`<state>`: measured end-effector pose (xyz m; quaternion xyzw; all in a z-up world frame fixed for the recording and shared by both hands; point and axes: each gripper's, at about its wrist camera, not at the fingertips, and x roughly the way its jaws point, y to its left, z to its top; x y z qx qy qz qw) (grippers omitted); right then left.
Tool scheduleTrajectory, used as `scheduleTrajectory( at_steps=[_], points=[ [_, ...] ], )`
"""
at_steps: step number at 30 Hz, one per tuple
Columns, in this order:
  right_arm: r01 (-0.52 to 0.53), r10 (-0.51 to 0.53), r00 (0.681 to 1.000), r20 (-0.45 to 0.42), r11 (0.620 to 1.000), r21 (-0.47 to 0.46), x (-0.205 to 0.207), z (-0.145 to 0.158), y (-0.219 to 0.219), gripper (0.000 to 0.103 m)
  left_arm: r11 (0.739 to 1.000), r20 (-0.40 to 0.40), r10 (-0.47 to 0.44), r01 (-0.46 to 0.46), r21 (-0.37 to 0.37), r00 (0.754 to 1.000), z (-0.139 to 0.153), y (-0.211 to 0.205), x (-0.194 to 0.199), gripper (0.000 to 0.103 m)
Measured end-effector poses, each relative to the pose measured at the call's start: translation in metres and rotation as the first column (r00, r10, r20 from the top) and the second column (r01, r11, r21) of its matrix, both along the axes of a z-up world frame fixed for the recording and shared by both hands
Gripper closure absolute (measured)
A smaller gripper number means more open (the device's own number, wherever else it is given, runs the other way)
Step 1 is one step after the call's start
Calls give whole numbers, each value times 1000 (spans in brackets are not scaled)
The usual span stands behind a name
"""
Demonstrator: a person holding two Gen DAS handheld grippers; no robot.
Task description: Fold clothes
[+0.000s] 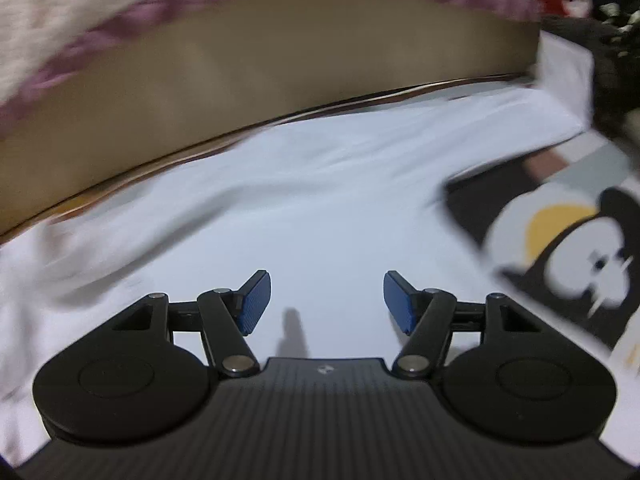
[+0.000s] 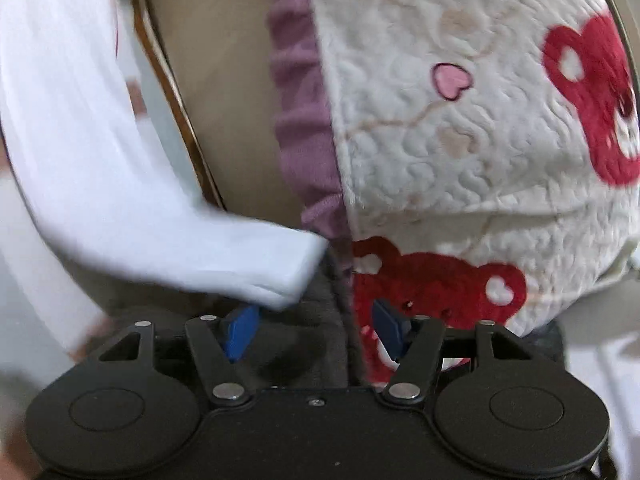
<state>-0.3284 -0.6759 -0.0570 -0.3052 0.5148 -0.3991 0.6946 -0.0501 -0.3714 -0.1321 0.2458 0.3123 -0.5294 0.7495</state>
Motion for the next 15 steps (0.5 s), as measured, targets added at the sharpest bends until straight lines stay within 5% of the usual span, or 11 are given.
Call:
scheduleTrajectory(
  at_steps=[3,5,10,13,15],
  points=[
    [30,-72,976,205,980,199,6,23,16,37,992,97,126,-128,7,987,12,45,11,41],
    [-34,-113,931,348,920,391,24,33,30,37,967,53,255,-255,2,966,17,77,40,41],
    [-311,-155,837,524,653,690,103,45,78,38,851,-20,524,-524,-43,852,19,164,106,41],
    [-422,-135,830,541,481,768,173,57,119,39,793,1,609,-609,-3,793,21,204,138,41],
    [-463,-101,835,540,401,790,213,66,147,39,761,27,647,-648,29,762,22,228,157,38]
  ],
)
